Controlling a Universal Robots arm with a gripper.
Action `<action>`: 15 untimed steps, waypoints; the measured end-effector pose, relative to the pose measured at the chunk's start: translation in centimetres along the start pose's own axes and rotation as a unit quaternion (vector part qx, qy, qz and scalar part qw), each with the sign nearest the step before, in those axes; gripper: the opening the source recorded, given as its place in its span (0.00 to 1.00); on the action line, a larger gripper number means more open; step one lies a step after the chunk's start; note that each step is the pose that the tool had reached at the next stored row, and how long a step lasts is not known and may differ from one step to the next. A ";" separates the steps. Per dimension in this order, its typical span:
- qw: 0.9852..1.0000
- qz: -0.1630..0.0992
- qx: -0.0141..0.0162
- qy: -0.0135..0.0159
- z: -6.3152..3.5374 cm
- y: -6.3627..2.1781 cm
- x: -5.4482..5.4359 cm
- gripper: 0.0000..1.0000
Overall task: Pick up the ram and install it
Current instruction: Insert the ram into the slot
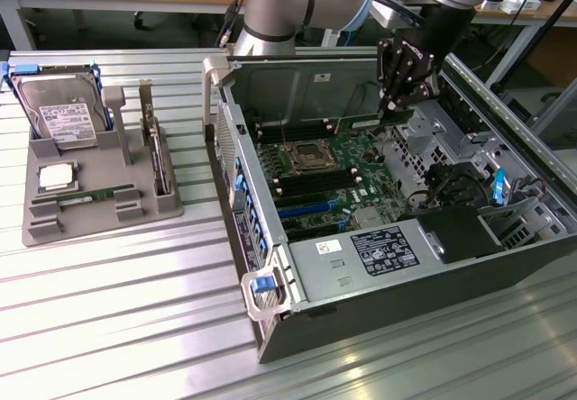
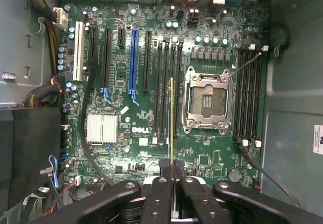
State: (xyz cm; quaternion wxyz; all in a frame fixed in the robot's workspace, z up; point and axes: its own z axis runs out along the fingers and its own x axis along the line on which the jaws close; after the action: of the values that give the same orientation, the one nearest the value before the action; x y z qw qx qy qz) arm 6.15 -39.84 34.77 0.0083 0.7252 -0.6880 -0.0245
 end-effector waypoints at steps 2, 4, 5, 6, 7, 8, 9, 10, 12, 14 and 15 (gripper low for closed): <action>1.000 0.000 0.000 0.000 0.14 0.00 0.0 0.12; 1.000 0.000 0.000 0.000 0.25 0.02 0.0 0.12; 1.000 0.000 0.000 0.000 0.29 0.02 0.0 0.12; 1.000 0.000 0.000 0.000 0.32 0.02 0.0 0.12; 1.000 0.000 0.000 0.000 0.36 0.02 0.0 0.12; 1.000 0.000 0.000 0.000 0.40 0.02 0.0 0.12; 1.000 0.000 0.000 0.000 0.43 0.03 0.0 0.12; 1.000 0.000 0.000 0.000 0.47 0.03 0.0 0.12; 1.000 0.000 0.000 0.000 0.61 0.03 0.0 0.12; 1.000 0.000 0.000 0.000 0.77 0.04 0.0 0.12; 1.000 0.000 0.000 0.000 0.81 0.04 0.0 0.12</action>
State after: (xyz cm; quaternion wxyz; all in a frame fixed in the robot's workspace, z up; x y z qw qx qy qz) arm 6.07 -39.84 33.96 0.0082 0.7252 -0.6880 -0.0244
